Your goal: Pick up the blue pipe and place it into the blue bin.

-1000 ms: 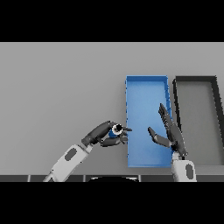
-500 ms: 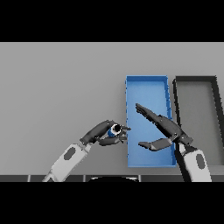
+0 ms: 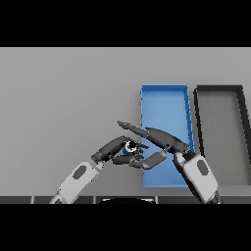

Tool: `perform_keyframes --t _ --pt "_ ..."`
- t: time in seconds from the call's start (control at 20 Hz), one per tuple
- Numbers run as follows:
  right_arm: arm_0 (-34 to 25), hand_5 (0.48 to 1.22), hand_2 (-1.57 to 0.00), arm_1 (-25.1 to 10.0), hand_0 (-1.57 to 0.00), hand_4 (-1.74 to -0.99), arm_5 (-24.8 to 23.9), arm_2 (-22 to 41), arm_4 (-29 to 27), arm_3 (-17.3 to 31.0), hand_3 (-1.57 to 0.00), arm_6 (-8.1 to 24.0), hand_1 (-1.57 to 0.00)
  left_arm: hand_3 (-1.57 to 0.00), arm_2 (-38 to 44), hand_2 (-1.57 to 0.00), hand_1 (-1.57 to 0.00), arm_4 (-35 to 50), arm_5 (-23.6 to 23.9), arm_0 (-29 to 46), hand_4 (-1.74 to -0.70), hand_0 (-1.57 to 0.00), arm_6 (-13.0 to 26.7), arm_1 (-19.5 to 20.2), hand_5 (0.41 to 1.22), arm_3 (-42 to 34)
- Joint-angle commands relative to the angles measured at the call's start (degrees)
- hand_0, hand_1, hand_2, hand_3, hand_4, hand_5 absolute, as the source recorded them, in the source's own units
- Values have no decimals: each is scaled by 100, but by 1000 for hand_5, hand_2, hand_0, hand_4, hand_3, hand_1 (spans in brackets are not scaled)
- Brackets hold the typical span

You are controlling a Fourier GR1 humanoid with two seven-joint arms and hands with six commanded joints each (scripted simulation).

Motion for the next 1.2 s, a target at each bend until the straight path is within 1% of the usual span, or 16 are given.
perform_keyframes --t 0.0,0.15,0.25,0.3,0.35,0.4,0.45,0.5,0.6,0.7,0.8,0.9,1.0,1.05,1.1,1.15 --pt "-141 529 1 99 1 -1225 23 61 99 145 1 -2 1 -1536 4 -1571 -1571 -17 -13 16 -1741 -1571 2 38 1221 -32" --pt "-378 508 1 298 1 -1218 130 145 110 439 1 -7 1 -1540 -21 -1571 -1571 -150 -3 97 -1740 -1571 -72 103 1221 -88" --pt "-631 506 -102 453 -53 -1245 158 212 57 595 -46 91 -84 -1484 105 -1571 -1571 47 -129 54 -1736 -1571 16 126 1221 -44" --pt "-731 509 -237 471 -181 -1294 214 234 4 641 -161 147 -225 -1288 86 -1320 -1326 -113 -110 8 -1737 -1394 -17 206 1221 -87" --pt "-821 507 -379 503 -345 -1335 270 269 30 738 -296 221 -375 -1030 -27 -1063 -1078 -337 -140 -102 -1682 -1182 378 305 1221 -60" --pt "-926 508 -531 541 -527 -1362 297 275 52 799 -440 255 -534 -824 -75 -850 -878 -399 -222 -178 -1552 -991 730 359 1221 -40" --pt "-1032 522 -739 589 -718 -1430 335 281 56 891 -635 203 -699 -659 -119 -680 -706 -477 -216 -101 -1480 -818 820 384 1221 -142" --pt "-1094 550 -905 629 -888 -1486 364 306 -95 905 -768 171 -873 -583 -77 -686 -706 -485 -185 -53 -1533 -776 643 289 1221 -130" --pt "-1059 666 -1145 605 -1134 -1562 448 362 -430 979 -957 238 -1124 -939 92 -969 -1017 -423 -96 -45 -1607 -1063 461 184 1221 -110" --pt "-894 826 -1298 674 -1291 -1495 402 449 -638 936 -1178 368 -1285 -1166 165 -1115 -1217 -207 -91 -8 -1655 -1246 222 26 1221 -93" --pt "-863 968 -1396 700 -1392 -1452 390 407 -625 960 -1320 192 -1388 -1312 164 -1254 -1344 -106 -81 109 -1686 -1363 38 -32 1221 -124" --pt "-918 1059 -1459 638 -1456 -1447 508 413 -154 897 -1410 -185 -1454 -1405 170 -1348 -1426 -57 -60 76 -1706 -1438 87 -54 1221 -148" --pt "-1002 1118 -1500 686 -1498 -1465 521 425 -40 941 -1468 -66 -1496 -1465 196 -1390 -1478 -24 -61 37 -1719 -1486 44 -30 1221 -76" --pt "-917 1138 -1514 704 -1512 -1470 518 428 -7 921 -1489 -223 -1511 -1486 221 -1401 -1497 35 -105 45 -1723 -1503 107 26 1221 -126" --pt "-897 1155 -1525 731 -1524 -1475 470 400 -61 895 -1505 -173 -1523 -1503 233 -1388 -1512 105 -136 59 -1727 -1516 100 35 1221 -129" --pt "-909 1168 -1534 764 -1533 -1480 437 352 -111 959 -1518 -235 -1533 -1333 210 -1221 -1354 14 -104 63 -1648 -1435 81 103 1221 -196"
